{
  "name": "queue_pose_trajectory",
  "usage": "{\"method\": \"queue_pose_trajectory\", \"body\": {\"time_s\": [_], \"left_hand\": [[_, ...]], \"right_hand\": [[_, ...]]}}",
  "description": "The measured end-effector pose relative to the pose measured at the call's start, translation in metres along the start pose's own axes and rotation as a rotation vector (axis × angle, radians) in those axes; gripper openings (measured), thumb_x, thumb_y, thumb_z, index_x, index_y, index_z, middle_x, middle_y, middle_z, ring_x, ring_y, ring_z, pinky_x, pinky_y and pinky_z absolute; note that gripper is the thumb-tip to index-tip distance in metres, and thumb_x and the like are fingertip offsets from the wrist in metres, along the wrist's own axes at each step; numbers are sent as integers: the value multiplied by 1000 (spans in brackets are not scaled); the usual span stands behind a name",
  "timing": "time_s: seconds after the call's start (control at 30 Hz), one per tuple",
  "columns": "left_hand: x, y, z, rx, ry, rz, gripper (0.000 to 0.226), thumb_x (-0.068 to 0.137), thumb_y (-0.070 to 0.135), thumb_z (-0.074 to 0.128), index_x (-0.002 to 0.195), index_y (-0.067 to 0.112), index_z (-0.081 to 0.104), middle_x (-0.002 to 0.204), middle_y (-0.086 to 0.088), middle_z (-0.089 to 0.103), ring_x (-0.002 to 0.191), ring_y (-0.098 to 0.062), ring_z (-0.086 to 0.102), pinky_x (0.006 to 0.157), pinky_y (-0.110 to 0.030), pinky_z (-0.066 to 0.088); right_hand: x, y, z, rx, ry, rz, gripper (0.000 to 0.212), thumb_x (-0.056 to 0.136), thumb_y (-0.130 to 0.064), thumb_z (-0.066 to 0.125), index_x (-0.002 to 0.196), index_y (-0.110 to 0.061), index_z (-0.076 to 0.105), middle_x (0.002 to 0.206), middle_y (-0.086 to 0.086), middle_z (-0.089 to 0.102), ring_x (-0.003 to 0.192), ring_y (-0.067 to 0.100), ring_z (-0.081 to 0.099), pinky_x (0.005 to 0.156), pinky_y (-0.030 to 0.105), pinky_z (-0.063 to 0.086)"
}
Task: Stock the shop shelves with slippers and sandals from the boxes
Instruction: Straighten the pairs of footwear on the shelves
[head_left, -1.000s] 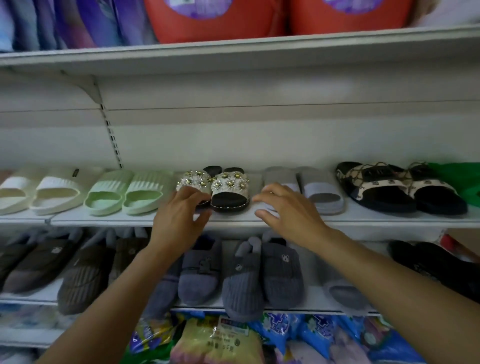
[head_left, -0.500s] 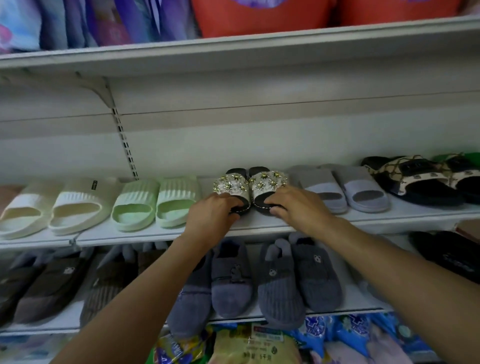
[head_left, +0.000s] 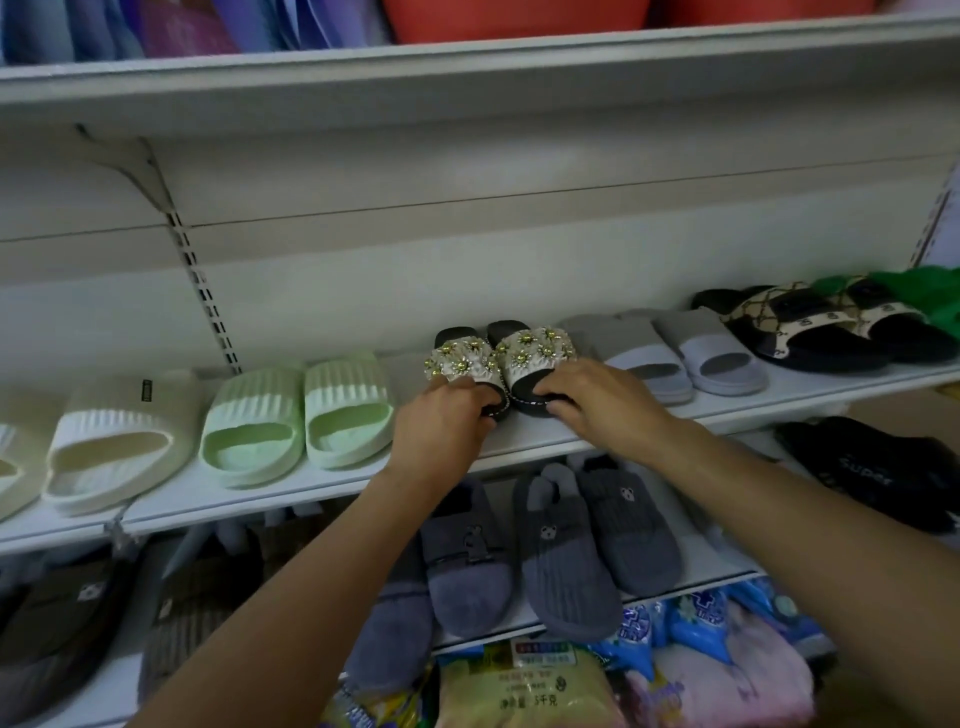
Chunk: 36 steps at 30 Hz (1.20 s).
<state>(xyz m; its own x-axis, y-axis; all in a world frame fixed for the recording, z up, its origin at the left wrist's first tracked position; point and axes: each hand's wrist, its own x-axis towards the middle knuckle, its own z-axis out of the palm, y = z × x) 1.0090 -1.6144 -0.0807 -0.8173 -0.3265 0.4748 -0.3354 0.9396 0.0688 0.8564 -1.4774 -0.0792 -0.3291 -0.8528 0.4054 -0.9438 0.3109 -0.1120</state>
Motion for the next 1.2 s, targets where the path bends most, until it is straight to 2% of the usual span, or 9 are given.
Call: {"method": "queue_pose_trajectory", "body": {"time_s": [0.17,0.3,0.43,0.57,0.7,0.8,0.9,1.07,1.2], "left_hand": [[0,-2,0,-25,0,-24,33,88,28,59,121,30,62,117,3,63,113,-23,51,80,-38,52],[-13,-3,-3,-3,64,-13,36,89,33,59,124,27,59,114,2,61,109,-23,52,74,-36,49],[-37,-8,-11,8,198,7,30,82,28,69,111,22,64,101,1,64,92,-26,60,65,-35,48],[-68,-27,-22,16,219,-14,26,84,30,65,109,23,64,102,2,63,91,-26,61,68,-37,49],[-96,-67,-42,89,222,-126,28,83,37,57,106,23,66,103,3,63,93,-27,61,70,-37,49],[-112,-104,-57,149,188,-257,26,84,37,65,108,26,67,109,3,63,98,-29,58,74,-39,48],[-120,-133,-65,127,123,-333,27,84,39,66,109,28,68,114,2,63,98,-30,56,77,-38,49],[-119,-157,-68,7,53,-299,20,86,31,66,103,24,73,113,1,67,98,-27,59,84,-30,41],[-114,-169,-69,-41,35,-248,18,88,25,64,102,20,73,110,0,68,100,-24,59,82,-28,40]], "right_hand": [[-2,-6,-3,-57,-26,7,34,93,-23,54,127,-21,57,119,3,58,113,23,50,80,37,48],[-8,-11,-5,-75,121,-54,29,90,-22,57,118,-21,62,111,3,63,103,25,57,78,36,45],[-11,-24,-5,-65,235,-146,17,86,-21,61,102,-19,65,99,0,64,89,24,61,67,31,41],[-6,-49,-1,-8,265,-205,17,85,-22,60,101,-18,66,99,1,64,88,23,61,65,29,39],[5,-85,6,62,195,-263,19,89,-27,56,105,-21,64,104,-3,61,93,21,59,67,32,45],[15,-111,12,89,95,-281,26,94,-35,52,118,-27,59,116,-5,55,103,17,54,70,31,45],[26,-139,21,112,39,-261,33,94,-40,51,125,-29,57,124,-5,52,104,19,56,74,32,47],[44,-174,36,-27,-14,-174,35,93,-50,49,123,-35,60,130,-6,50,102,25,60,70,31,39],[47,-180,46,-42,3,-113,29,95,-44,47,112,-31,67,119,-5,56,98,24,60,72,32,47]]}}
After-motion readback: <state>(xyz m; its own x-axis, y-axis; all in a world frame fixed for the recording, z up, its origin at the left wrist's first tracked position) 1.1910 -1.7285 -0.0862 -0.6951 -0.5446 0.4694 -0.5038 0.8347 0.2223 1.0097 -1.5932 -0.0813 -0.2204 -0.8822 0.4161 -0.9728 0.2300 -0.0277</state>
